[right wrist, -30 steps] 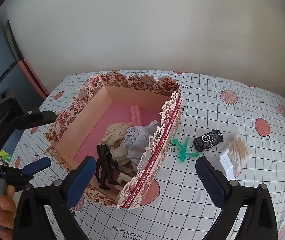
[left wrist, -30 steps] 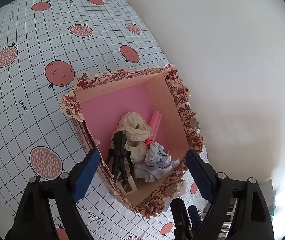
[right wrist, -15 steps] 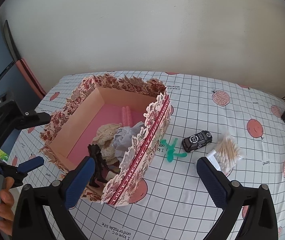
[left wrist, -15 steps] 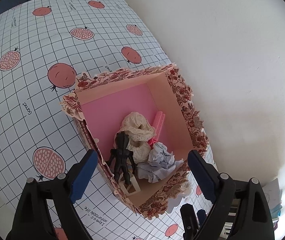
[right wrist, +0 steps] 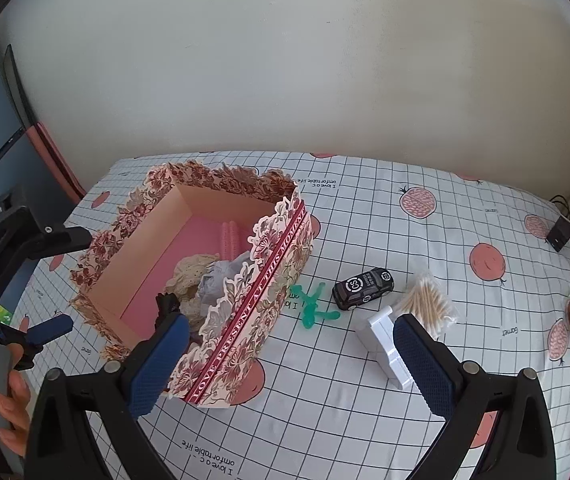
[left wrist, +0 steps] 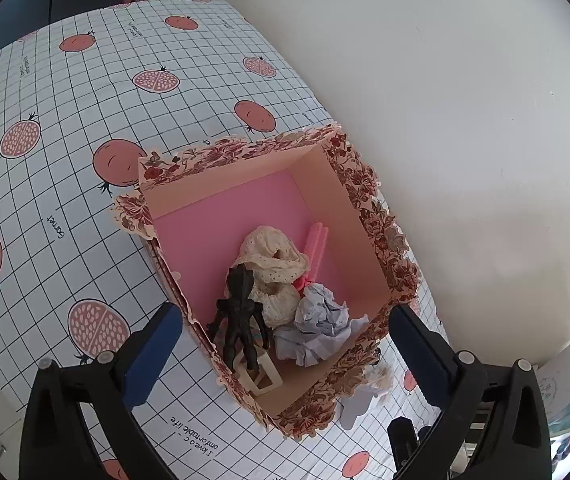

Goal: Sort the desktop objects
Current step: 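Withdraw both tools from the box toward the cotton swabs and white holder, then grasp the white plastic holder with the left tool while the right tool approaches the swabs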

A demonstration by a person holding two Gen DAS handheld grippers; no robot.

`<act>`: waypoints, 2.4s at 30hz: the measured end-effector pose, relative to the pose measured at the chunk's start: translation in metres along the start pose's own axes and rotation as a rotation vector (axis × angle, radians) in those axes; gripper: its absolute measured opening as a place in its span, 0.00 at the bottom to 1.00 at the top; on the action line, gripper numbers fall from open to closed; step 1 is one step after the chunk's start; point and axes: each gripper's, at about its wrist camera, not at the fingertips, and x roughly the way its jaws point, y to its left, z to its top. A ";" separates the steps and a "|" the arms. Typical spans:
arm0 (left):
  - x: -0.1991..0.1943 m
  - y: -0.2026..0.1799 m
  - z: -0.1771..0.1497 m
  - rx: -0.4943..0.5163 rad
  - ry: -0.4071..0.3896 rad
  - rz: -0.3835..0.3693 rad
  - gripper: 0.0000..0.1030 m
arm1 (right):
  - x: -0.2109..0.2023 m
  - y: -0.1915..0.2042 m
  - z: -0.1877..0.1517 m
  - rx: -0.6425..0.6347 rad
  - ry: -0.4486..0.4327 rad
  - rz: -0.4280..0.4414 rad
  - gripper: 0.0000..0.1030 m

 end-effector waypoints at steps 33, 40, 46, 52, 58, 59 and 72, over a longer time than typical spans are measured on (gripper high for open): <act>-0.009 -0.105 -0.055 0.364 -0.126 -0.086 1.00 | -0.033 -0.123 0.001 0.172 -0.076 -0.092 1.00; 0.001 -0.129 -0.079 0.453 -0.114 -0.186 1.00 | -0.035 -0.151 -0.001 0.242 -0.083 -0.103 1.00; 0.029 -0.152 -0.109 0.550 -0.022 -0.185 1.00 | -0.030 -0.174 -0.005 0.324 -0.043 -0.148 1.00; 0.062 -0.159 -0.130 0.601 0.050 -0.063 1.00 | -0.015 -0.199 -0.016 0.427 0.032 -0.164 1.00; 0.096 -0.160 -0.143 0.580 0.167 -0.053 1.00 | -0.007 -0.213 -0.020 0.483 0.045 -0.174 1.00; 0.100 -0.160 -0.145 0.579 0.175 -0.049 1.00 | -0.006 -0.213 -0.021 0.489 0.043 -0.170 1.00; 0.142 -0.156 -0.158 0.577 0.255 -0.009 0.84 | 0.012 -0.218 -0.026 0.506 0.073 -0.168 1.00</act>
